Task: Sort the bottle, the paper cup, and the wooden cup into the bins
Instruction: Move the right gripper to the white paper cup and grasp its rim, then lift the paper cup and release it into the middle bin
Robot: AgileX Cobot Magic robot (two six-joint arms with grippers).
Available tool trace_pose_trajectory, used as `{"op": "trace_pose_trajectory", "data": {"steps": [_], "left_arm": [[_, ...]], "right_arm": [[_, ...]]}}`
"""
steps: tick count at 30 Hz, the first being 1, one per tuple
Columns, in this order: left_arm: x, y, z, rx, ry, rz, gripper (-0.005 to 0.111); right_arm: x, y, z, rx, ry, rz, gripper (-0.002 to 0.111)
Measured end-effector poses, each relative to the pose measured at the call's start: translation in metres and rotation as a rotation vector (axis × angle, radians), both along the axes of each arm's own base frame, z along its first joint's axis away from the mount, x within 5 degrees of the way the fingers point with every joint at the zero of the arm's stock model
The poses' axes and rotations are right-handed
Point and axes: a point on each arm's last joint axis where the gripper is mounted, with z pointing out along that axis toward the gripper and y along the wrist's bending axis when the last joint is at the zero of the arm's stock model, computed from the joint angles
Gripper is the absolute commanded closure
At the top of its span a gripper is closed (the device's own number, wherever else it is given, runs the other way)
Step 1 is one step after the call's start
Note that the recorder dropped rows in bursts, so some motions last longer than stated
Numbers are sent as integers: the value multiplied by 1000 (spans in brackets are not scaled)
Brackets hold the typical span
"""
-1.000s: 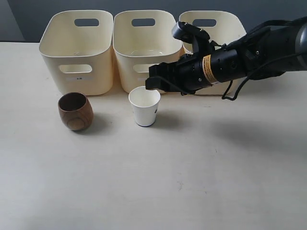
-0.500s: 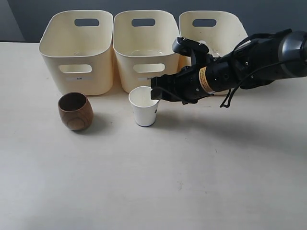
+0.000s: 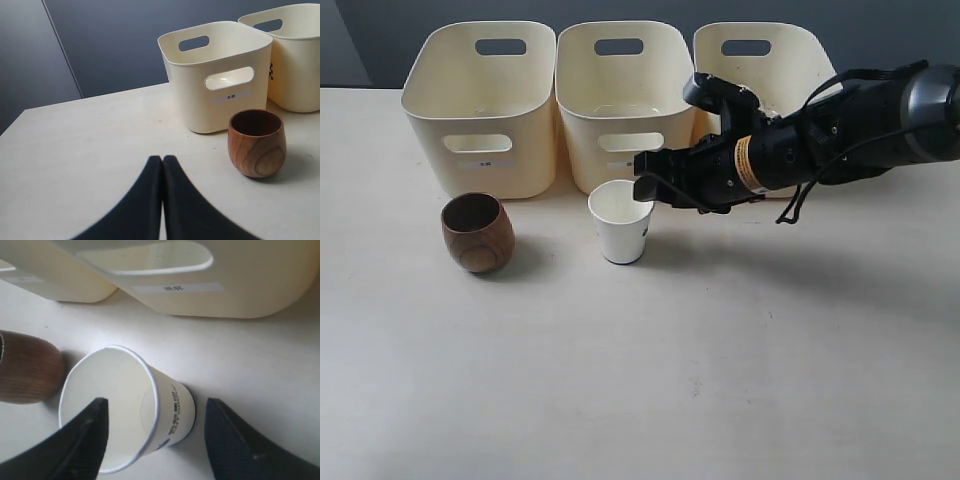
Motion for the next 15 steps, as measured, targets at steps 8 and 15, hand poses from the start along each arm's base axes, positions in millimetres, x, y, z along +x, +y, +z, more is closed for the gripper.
{"op": "trace_pose_trajectory", "data": {"steps": [8, 15], "left_arm": [[0, 0, 0, 0, 0, 0, 107], [0, 0, 0, 0, 0, 0, 107]], "right_arm": [[1, 0, -2, 10, 12, -16, 53], [2, 1, -18, 14, 61, -40, 53]]}}
